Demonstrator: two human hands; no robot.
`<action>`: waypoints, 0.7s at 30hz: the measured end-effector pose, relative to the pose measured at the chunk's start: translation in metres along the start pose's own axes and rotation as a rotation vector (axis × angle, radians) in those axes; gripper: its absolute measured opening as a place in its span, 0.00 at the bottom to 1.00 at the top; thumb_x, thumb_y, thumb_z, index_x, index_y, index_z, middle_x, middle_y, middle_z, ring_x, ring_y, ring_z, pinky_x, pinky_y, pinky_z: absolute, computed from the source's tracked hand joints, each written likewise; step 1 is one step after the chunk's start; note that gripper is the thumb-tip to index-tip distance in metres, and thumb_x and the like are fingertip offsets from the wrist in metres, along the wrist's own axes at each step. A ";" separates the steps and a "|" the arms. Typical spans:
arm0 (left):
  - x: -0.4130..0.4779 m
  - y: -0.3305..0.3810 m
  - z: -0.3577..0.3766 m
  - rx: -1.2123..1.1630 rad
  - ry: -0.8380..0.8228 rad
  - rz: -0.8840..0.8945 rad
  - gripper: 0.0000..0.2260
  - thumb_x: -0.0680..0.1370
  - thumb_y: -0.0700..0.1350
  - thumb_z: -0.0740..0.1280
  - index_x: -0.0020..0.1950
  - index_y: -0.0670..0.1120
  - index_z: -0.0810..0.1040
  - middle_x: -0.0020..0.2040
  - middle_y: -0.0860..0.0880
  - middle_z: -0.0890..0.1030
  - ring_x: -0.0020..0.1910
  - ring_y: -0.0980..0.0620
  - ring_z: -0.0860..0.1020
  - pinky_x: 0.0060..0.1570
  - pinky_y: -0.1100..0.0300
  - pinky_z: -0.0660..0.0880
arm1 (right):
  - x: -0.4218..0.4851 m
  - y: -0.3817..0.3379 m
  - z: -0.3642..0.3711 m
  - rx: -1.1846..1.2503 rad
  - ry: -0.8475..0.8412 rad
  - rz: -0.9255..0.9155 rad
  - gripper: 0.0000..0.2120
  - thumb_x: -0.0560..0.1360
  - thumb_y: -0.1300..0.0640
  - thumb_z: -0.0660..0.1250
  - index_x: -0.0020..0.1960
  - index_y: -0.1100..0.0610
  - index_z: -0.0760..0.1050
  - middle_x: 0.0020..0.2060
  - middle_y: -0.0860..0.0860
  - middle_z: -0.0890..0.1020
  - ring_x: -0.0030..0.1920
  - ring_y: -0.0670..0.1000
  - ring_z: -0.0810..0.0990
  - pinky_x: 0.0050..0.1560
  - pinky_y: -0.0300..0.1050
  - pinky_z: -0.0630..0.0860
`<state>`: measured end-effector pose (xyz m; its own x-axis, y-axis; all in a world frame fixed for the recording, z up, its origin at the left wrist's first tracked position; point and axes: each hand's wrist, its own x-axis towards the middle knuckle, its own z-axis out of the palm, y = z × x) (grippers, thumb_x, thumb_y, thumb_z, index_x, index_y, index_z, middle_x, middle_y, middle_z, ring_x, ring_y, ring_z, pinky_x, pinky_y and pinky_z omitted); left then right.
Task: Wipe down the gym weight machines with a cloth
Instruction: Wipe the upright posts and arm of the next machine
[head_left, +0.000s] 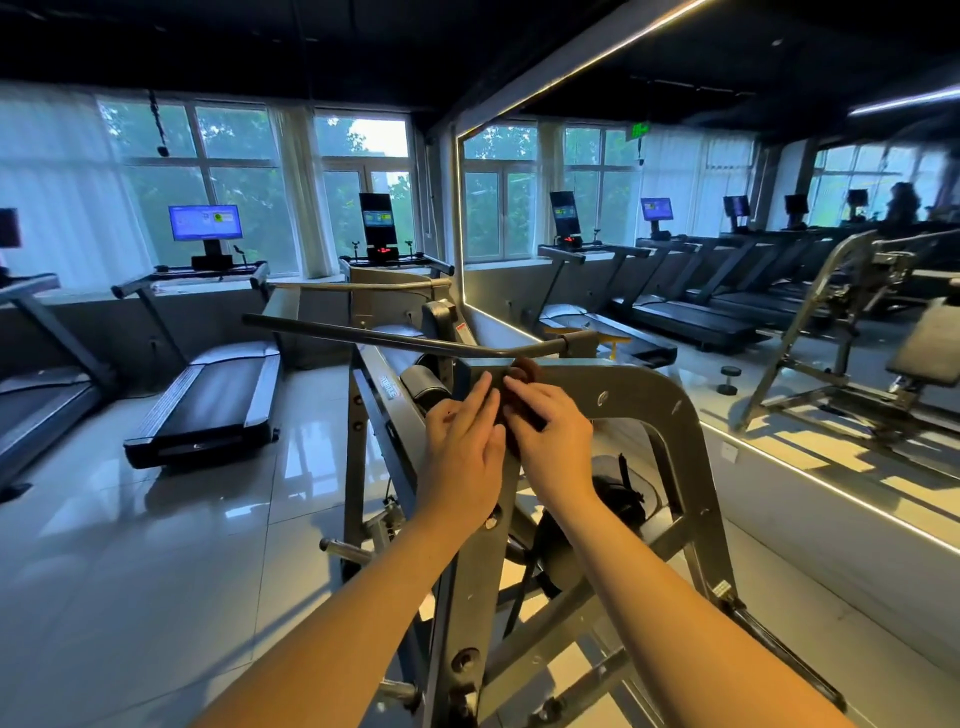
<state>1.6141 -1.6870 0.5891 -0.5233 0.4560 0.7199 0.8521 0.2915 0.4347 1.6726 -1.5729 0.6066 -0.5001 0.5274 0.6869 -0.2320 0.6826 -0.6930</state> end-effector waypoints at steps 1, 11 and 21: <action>0.001 0.001 -0.002 -0.007 -0.001 0.003 0.22 0.86 0.50 0.56 0.80 0.55 0.59 0.74 0.64 0.57 0.71 0.59 0.57 0.65 0.60 0.68 | 0.000 0.000 -0.001 -0.011 -0.005 -0.018 0.17 0.78 0.61 0.69 0.65 0.49 0.80 0.60 0.44 0.81 0.63 0.43 0.76 0.68 0.45 0.73; 0.003 -0.006 -0.003 -0.088 -0.030 -0.048 0.22 0.86 0.51 0.55 0.80 0.58 0.57 0.73 0.60 0.62 0.67 0.66 0.54 0.66 0.60 0.68 | -0.002 -0.014 0.000 0.108 -0.012 0.103 0.18 0.78 0.60 0.71 0.65 0.48 0.80 0.60 0.43 0.82 0.62 0.40 0.78 0.65 0.43 0.76; 0.020 0.011 -0.010 0.143 -0.100 0.069 0.22 0.86 0.50 0.52 0.81 0.50 0.60 0.82 0.56 0.52 0.80 0.60 0.39 0.78 0.53 0.46 | 0.028 -0.022 -0.026 -0.054 0.100 0.113 0.18 0.80 0.62 0.66 0.68 0.50 0.77 0.61 0.48 0.80 0.62 0.46 0.76 0.66 0.46 0.74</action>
<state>1.6135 -1.6829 0.6133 -0.4684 0.5582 0.6849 0.8793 0.3703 0.2995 1.6849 -1.5599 0.6468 -0.4347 0.6480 0.6254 -0.1327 0.6408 -0.7561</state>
